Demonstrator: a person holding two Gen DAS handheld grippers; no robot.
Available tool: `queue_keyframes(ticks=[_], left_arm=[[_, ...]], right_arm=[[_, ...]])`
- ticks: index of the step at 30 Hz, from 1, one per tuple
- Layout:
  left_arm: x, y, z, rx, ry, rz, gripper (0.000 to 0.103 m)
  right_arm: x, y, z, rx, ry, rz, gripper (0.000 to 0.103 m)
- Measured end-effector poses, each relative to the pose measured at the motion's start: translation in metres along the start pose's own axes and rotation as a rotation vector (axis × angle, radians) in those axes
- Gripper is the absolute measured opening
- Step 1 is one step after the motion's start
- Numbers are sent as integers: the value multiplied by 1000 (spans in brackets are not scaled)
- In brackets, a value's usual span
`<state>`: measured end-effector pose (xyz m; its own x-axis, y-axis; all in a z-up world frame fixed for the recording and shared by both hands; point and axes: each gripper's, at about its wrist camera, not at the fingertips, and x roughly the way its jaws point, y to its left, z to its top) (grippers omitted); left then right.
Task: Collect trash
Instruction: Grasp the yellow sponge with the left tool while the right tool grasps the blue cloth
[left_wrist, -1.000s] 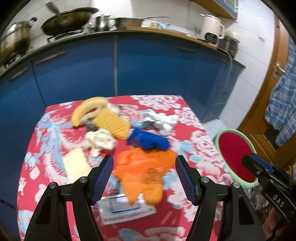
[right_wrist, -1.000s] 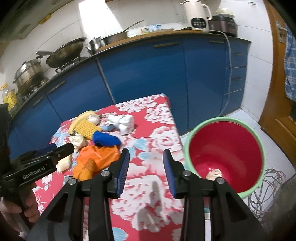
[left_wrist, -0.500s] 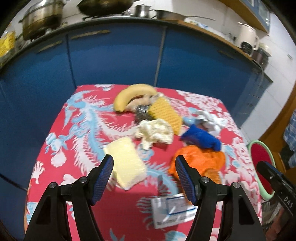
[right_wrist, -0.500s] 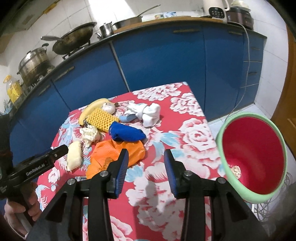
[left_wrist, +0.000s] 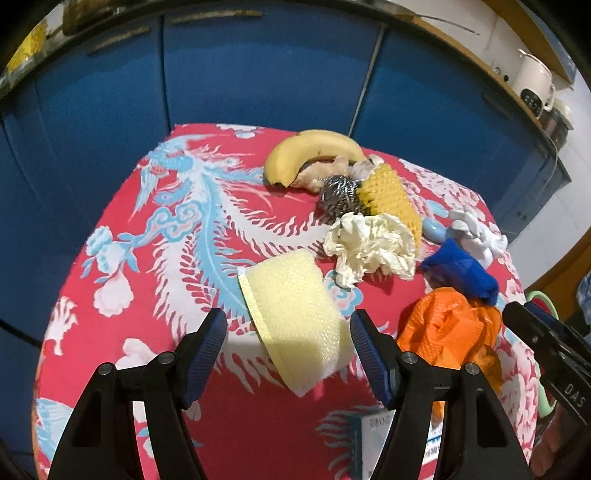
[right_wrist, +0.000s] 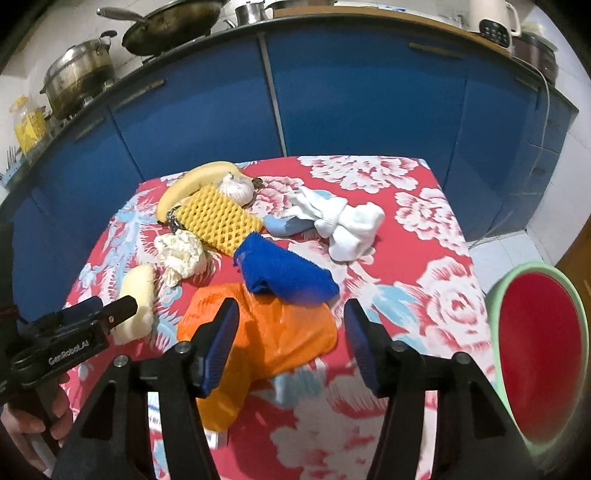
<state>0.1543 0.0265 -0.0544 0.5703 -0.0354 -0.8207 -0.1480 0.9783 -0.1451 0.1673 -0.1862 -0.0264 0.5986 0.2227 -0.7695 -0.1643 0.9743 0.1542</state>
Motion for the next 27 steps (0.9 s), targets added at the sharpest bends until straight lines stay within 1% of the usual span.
queue_keyframes(ticks=[6,11,15,17,19,22,25,27], left_arm=[[15,-1,3,-3,17,-5,71],[25,-2,5,-2,31,-18,71],[26,-4,5,9,28,-21,71],[26,-5,4,11,24,-21,71],[25,-6,3,13,23,-32,69],[24,-6,2,17,20,-50,52],[23,-4,2,7,19,-67,48],[21,-3,2,0,21,-76,46]], right_arm=[[26,3,8,-24,28,-8,62],[42,2,10,-28,54,13,62],[49,1,11,-25,65,28,61],[51,0,11,-24,62,35,57],[50,0,10,-21,61,46,46],[46,1,10,-19,52,56,36],[40,0,9,-13,33,59,29],[32,-1,8,-4,9,64,27]])
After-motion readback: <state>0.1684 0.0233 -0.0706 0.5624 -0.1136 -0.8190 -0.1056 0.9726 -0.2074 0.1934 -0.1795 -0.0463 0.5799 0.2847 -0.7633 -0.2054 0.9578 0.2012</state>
